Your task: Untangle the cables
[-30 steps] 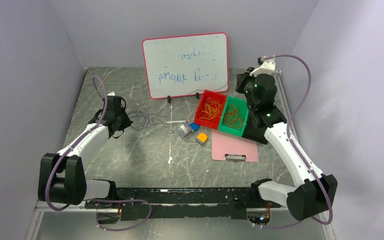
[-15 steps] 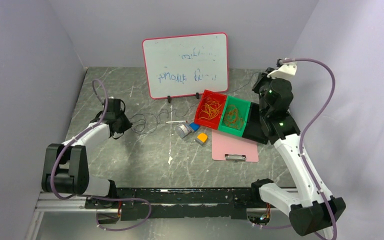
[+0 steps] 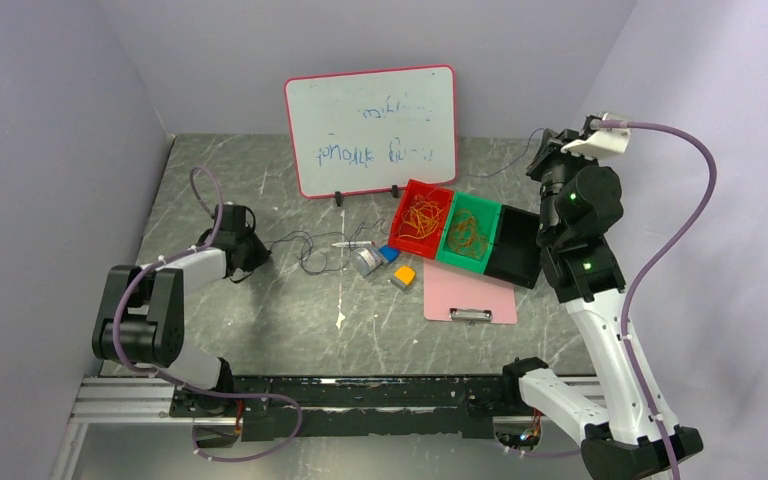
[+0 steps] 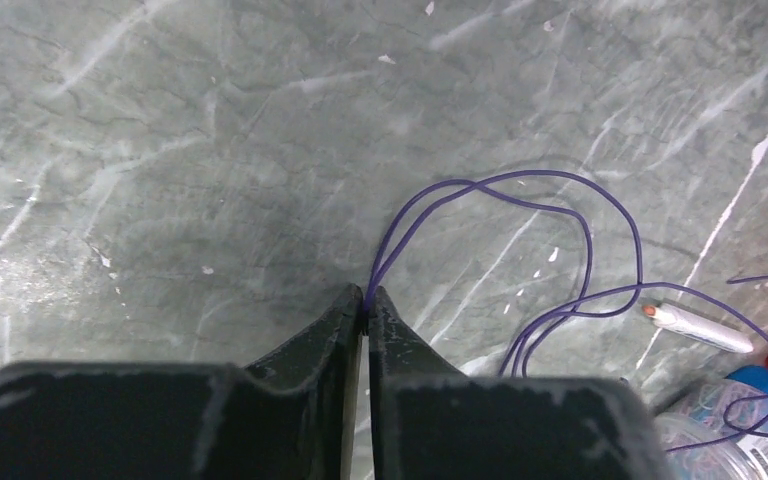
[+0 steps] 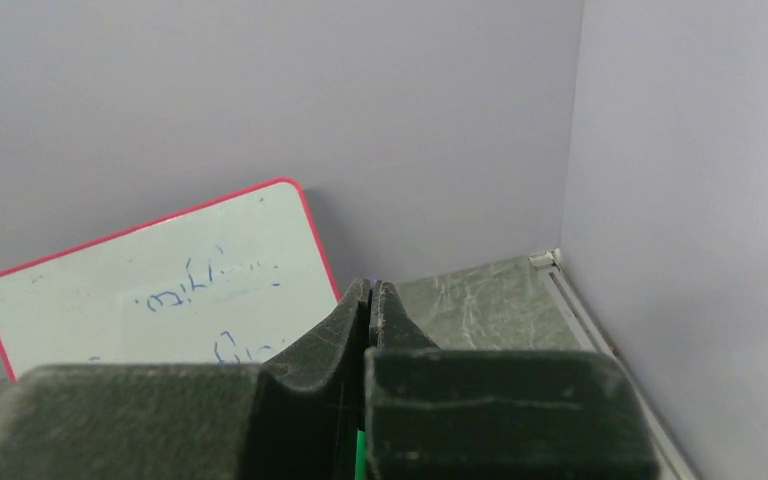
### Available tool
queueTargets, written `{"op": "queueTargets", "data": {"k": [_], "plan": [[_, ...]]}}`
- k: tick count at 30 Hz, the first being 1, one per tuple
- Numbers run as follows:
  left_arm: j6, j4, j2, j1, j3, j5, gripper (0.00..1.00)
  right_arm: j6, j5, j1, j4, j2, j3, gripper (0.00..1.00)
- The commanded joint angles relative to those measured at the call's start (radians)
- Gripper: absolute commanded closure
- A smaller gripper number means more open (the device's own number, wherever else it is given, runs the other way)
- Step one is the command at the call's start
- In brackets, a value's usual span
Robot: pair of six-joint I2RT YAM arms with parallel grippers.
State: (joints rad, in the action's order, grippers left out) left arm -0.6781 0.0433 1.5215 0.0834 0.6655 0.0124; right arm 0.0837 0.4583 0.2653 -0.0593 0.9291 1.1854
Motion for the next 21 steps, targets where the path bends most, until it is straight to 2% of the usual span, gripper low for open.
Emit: {"op": "queueTargets", "data": {"k": [1,6,13,17,21], "plan": [[-0.01,-0.074,-0.037,-0.009,-0.042,-0.057,0.83,-0.043,-0.078,-0.008,-0.005,-0.01,0.032,1.0],[-0.002,-0.037,-0.105,-0.008,-0.013,-0.037,0.67,-0.041,-0.102,-0.007,0.006,-0.016,0.03,1.0],[0.06,-0.037,-0.235,0.006,0.035,-0.136,0.39,-0.021,-0.141,-0.007,0.003,-0.009,0.018,1.0],[0.106,-0.018,-0.208,0.066,0.063,-0.169,0.26,-0.005,-0.163,-0.007,0.003,0.0,0.008,1.0],[0.131,-0.005,-0.139,0.153,0.073,-0.148,0.21,0.011,-0.181,-0.007,0.0,0.007,0.002,1.0]]}}
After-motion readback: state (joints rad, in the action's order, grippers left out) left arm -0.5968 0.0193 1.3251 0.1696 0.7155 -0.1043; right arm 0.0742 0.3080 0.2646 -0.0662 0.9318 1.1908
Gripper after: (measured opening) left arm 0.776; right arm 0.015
